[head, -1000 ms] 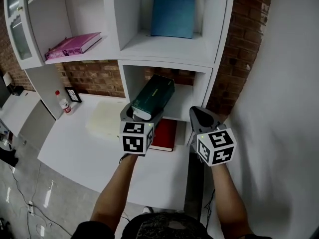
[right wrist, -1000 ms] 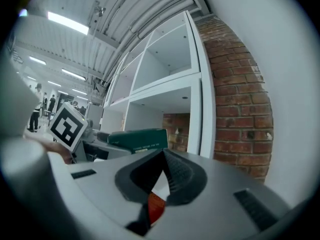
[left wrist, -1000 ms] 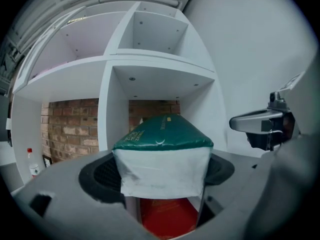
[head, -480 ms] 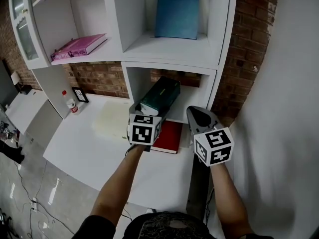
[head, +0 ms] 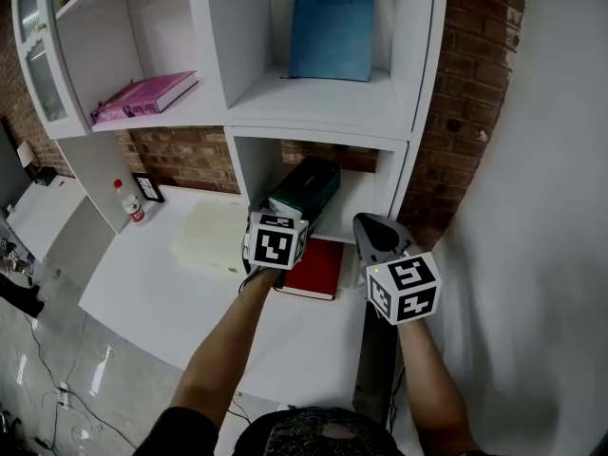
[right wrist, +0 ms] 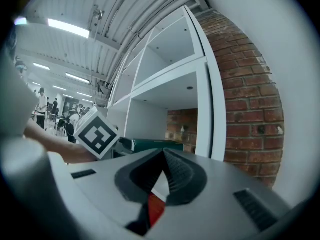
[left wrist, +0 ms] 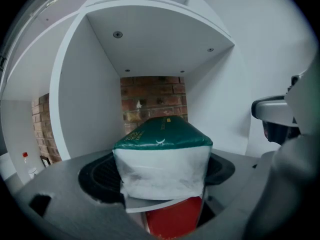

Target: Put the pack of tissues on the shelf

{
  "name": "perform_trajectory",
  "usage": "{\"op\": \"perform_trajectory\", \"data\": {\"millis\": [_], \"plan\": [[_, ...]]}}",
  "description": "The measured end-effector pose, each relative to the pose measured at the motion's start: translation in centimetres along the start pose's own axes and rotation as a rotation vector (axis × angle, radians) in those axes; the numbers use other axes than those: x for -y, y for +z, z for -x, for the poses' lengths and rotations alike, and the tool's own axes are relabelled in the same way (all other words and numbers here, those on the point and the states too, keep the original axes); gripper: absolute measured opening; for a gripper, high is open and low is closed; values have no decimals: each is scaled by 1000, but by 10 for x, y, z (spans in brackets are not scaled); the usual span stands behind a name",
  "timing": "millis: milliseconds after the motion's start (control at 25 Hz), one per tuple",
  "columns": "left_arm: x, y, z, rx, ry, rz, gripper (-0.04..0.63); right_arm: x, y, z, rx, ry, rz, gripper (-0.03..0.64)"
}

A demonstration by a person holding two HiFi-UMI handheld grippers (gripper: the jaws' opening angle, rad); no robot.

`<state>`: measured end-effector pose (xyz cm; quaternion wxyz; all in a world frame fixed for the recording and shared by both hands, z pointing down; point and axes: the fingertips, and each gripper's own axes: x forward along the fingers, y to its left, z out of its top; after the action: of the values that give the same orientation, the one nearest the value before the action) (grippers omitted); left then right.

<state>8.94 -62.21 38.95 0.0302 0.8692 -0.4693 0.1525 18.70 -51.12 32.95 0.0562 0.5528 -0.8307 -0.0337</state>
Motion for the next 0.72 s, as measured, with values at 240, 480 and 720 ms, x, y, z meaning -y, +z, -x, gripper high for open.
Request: {"op": "perform_trajectory", "data": {"millis": [240,480,720], "plan": [[-2,-4,-2,-4,-5,20,463,-2,-5,-2,-10,7,-10,5],[0,-4,2,-3,-21,24,479,-5,-7,-1,-13,18,-15,5],[-1,-1,14,11,-24,32,482,-9,-8,0,-9,28,-28,5]]}}
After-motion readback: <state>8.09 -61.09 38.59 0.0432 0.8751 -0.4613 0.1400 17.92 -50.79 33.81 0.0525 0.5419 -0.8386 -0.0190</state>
